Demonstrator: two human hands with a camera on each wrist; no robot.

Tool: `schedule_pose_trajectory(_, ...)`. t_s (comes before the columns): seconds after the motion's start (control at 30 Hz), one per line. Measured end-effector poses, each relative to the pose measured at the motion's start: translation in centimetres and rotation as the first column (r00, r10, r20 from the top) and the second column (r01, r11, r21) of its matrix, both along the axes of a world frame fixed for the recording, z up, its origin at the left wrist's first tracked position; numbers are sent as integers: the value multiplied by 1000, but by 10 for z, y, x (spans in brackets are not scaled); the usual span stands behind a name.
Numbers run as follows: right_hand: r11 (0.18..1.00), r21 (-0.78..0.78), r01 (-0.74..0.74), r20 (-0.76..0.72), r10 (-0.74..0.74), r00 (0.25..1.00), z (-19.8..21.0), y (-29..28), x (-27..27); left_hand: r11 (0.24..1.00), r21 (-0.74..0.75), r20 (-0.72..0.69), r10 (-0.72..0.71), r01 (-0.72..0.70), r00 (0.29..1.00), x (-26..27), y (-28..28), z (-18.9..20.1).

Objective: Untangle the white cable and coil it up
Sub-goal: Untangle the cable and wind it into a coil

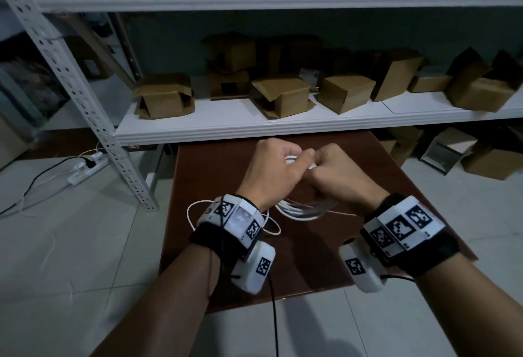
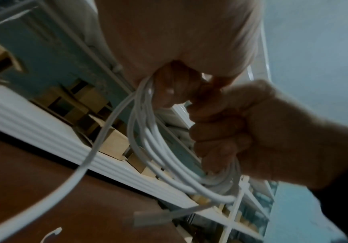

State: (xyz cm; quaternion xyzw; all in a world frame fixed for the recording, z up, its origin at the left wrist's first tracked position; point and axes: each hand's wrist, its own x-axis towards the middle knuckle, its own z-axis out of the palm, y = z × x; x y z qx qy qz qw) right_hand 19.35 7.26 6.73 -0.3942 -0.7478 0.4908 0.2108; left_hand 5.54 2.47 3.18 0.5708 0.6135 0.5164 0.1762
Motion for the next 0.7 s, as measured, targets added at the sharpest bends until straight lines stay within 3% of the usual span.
schedule_pose_trajectory(0.1, 998, -3, 64, -36, -64, 997, -3, -3, -3, 1000, 12, 17, 25, -25, 1000, 5, 0, -2)
schedule_pose_trajectory(0.23, 980, -155, 126, -209, -157, 965, 3, -7, -5, 998, 58, 226, -45, 32, 973, 5, -2, 5)
schedule_pose_trajectory(0.33, 946, -269, 182, -329, -268, 905, 10, -1, -3, 991, -29, 482, -101, 131, 870, -1, -5, 9)
schedule_pose_trajectory(0.4, 930, -308, 198, -351, -305, 886, 10, 3, -3, 981, -57, 564, -120, 184, 817, -4, -6, 11)
schedule_pose_trajectory(0.63, 906, -381, 186, -395, -341, 853, 13, 5, -3, 987, -25, 591, -116, 161, 798, -7, -7, 6)
schedule_pose_trajectory(0.7, 893, -404, 198, -411, -371, 833, 18, 9, 1, 983, -35, 554, -132, 181, 822, -11, -9, 5)
